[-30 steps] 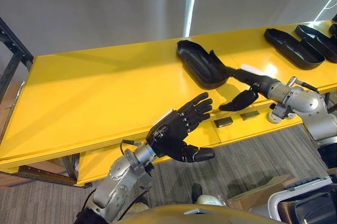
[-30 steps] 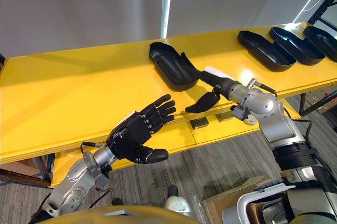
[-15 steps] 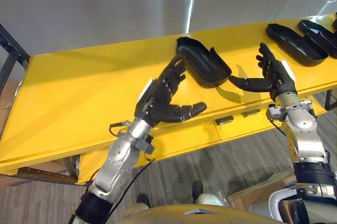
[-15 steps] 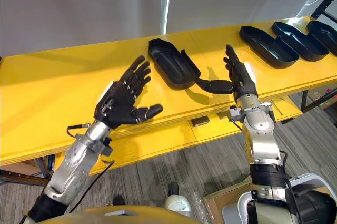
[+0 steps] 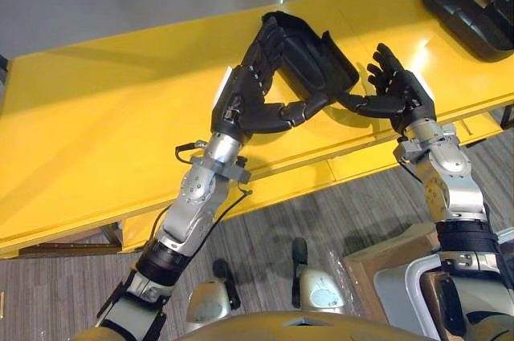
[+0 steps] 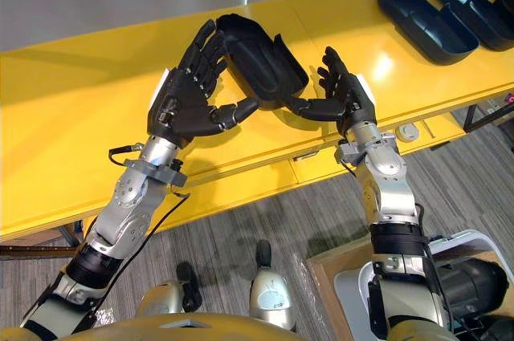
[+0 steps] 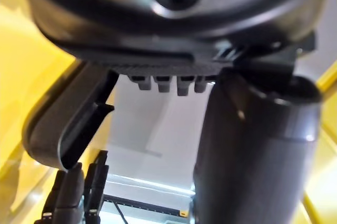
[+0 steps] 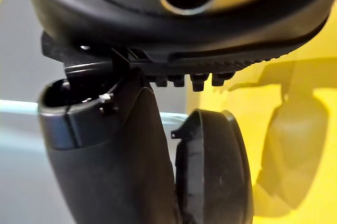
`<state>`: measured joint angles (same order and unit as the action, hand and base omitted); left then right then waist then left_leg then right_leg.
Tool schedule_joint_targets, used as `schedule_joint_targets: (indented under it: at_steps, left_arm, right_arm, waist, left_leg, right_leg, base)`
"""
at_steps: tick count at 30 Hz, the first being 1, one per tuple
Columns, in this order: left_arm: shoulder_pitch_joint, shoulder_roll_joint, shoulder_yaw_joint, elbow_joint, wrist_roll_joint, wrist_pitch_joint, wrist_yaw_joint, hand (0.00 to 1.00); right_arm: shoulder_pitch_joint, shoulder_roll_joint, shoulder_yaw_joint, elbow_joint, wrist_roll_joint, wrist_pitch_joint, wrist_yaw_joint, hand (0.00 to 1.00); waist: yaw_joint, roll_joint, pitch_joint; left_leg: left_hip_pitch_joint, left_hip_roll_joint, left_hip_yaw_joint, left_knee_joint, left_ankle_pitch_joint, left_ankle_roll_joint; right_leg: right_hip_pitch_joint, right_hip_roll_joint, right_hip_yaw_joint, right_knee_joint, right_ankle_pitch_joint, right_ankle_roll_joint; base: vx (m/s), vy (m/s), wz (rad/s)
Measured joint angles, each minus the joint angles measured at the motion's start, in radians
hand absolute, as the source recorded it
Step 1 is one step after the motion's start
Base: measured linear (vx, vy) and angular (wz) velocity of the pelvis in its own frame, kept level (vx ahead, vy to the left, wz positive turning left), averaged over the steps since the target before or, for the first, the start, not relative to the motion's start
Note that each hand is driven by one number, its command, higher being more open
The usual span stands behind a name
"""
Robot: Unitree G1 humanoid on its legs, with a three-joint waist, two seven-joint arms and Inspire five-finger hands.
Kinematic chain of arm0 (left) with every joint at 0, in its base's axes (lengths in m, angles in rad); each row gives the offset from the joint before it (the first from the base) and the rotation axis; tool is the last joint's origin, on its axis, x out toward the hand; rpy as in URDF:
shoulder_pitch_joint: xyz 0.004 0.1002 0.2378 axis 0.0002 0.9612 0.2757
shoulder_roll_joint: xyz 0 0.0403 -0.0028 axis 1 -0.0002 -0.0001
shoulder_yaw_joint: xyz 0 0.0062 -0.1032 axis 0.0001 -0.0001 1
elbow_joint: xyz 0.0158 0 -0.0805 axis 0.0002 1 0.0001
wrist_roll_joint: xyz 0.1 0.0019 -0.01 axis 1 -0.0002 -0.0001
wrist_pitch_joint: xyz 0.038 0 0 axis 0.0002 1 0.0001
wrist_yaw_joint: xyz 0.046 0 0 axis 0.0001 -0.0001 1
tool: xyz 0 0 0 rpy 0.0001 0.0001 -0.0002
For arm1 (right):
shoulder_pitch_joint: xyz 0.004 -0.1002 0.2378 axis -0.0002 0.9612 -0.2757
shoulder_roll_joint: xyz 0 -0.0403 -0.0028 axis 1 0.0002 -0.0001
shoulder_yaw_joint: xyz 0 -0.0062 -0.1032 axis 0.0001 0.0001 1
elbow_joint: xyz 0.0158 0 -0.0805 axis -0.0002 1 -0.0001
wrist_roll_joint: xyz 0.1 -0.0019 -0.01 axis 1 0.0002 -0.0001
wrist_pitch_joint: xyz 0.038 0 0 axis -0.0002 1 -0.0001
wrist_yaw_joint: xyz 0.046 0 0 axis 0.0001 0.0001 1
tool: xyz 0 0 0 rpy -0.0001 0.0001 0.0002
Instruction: Walk over and take three plastic housings, then place them on the shelf
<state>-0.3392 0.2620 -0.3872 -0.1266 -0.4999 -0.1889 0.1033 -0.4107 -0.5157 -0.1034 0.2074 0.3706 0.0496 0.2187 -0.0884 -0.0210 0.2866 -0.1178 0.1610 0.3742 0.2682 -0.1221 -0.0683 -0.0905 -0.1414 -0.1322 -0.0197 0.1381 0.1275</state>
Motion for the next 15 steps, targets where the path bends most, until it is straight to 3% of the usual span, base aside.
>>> schedule_joint_targets:
  at_steps: [5, 10, 15]
  left_arm:
    - [-0.084, -0.011, 0.000, 0.119, 0.004, 0.046, 0.085, 1.00]
    - [-0.238, -0.024, 0.019, 0.301, 0.041, 0.068, 0.185, 1.00]
    - [-0.373, -0.026, 0.052, 0.377, 0.039, 0.068, 0.198, 1.00]
  right_arm:
    - [-0.044, 0.000, 0.017, 0.025, 0.039, -0.020, 0.019, 1.00]
    - [-0.099, 0.000, 0.045, 0.025, 0.052, -0.036, 0.037, 1.00]
    - [-0.165, -0.001, 0.066, 0.029, 0.076, -0.040, 0.041, 1.00]
  waist:
    - [-0.010, -0.004, 0.032]
    - [-0.016, -0.004, 0.078]
    - [-0.020, -0.012, 0.123]
  left_leg:
    - [-0.040, 0.017, -0.009, 0.081, -0.040, 0.008]
    - [-0.087, 0.033, -0.016, 0.151, -0.070, 0.018]
    - [-0.116, 0.049, -0.006, 0.191, -0.082, 0.023]
  right_leg:
    - [-0.007, 0.004, 0.002, 0.002, 0.008, -0.011]
    - [-0.023, 0.009, 0.007, 0.004, 0.021, -0.022]
    - [-0.046, 0.018, 0.026, 0.004, 0.034, -0.035]
  base:
    - [-0.03, 0.005, -0.01]
    - [-0.07, 0.005, -0.02]
    - [-0.07, -0.011, -0.09]
